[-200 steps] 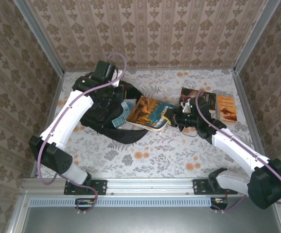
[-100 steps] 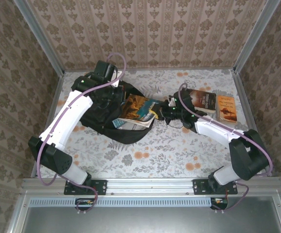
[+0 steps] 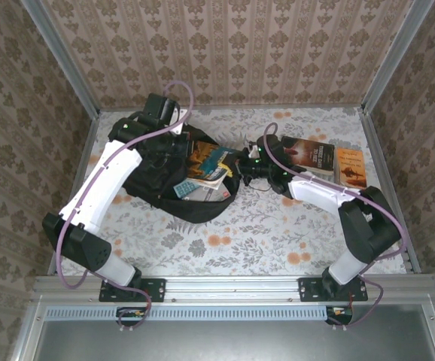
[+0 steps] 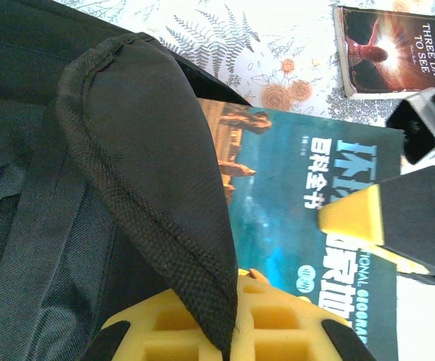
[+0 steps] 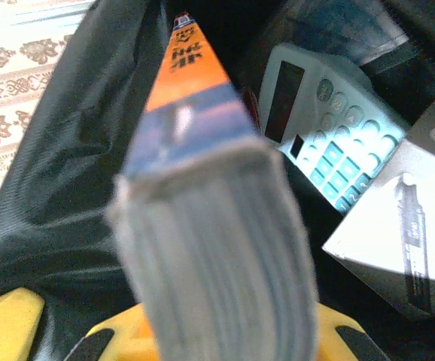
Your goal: Pack the student bag
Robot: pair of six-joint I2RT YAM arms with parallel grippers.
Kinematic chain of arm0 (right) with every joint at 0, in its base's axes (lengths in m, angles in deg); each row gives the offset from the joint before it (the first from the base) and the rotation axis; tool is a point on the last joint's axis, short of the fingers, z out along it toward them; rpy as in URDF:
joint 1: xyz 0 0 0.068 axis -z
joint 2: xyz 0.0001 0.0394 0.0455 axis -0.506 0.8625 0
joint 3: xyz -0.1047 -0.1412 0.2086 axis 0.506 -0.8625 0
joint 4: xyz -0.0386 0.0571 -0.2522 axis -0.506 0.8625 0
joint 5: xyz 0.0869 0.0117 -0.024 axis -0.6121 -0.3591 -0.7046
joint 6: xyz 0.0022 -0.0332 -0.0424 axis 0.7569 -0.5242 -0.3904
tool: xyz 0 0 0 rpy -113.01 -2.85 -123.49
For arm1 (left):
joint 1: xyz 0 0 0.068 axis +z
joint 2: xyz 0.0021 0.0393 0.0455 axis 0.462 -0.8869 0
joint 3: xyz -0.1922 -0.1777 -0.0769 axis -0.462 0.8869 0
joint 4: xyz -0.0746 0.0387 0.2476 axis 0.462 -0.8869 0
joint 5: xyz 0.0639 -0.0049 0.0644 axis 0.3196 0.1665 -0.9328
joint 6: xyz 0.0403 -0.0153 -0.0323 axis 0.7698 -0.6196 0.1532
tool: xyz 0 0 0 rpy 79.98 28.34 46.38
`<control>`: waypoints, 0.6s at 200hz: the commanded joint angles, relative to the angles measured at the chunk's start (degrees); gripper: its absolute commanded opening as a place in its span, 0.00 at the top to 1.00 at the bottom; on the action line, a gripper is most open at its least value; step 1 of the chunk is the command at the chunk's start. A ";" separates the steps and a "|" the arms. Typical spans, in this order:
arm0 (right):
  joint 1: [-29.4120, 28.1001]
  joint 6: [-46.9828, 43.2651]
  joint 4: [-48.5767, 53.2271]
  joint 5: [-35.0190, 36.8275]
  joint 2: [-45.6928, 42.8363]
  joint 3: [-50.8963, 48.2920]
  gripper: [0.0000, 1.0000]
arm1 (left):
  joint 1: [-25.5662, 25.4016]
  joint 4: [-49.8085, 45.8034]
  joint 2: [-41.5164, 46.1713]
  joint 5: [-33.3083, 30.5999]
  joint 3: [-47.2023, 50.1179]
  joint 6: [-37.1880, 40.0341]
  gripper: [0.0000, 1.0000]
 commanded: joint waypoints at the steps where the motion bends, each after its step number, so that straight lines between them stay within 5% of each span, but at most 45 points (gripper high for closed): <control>1: -1.83 2.28 -7.46 -1.92 2.34 5.33 1.00 | 0.27 2.39 2.41 1.68 -2.74 1.09 1.00; 95: -8.31 -0.32 -6.72 6.31 23.38 24.97 0.99 | 2.60 3.77 2.14 2.67 -2.38 -0.79 1.00; 120: -9.20 -4.44 2.15 8.09 27.40 32.08 0.74 | 5.12 4.72 2.23 4.56 -1.91 -2.21 1.00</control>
